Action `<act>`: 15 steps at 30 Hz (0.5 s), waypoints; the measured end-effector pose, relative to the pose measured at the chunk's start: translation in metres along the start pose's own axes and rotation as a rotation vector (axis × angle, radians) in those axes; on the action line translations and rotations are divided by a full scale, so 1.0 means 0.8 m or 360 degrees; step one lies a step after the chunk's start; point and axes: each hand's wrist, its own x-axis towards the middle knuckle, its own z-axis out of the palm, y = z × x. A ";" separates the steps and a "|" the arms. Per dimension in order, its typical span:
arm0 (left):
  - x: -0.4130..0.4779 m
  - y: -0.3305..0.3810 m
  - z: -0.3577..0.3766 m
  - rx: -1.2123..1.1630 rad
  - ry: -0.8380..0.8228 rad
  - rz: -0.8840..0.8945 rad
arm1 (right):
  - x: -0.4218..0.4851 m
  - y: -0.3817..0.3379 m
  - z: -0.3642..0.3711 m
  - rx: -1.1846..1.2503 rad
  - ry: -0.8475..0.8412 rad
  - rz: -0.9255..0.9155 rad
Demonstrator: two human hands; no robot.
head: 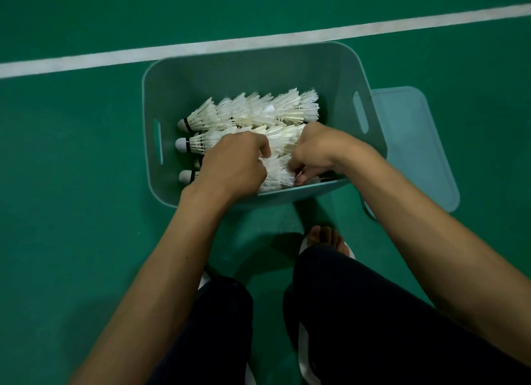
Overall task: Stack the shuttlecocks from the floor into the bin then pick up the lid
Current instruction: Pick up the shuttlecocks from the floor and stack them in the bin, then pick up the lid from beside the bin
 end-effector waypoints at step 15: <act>0.000 0.070 -0.008 0.0108 0.0454 0.0261 | -0.031 0.044 -0.049 -0.0783 0.0970 -0.0942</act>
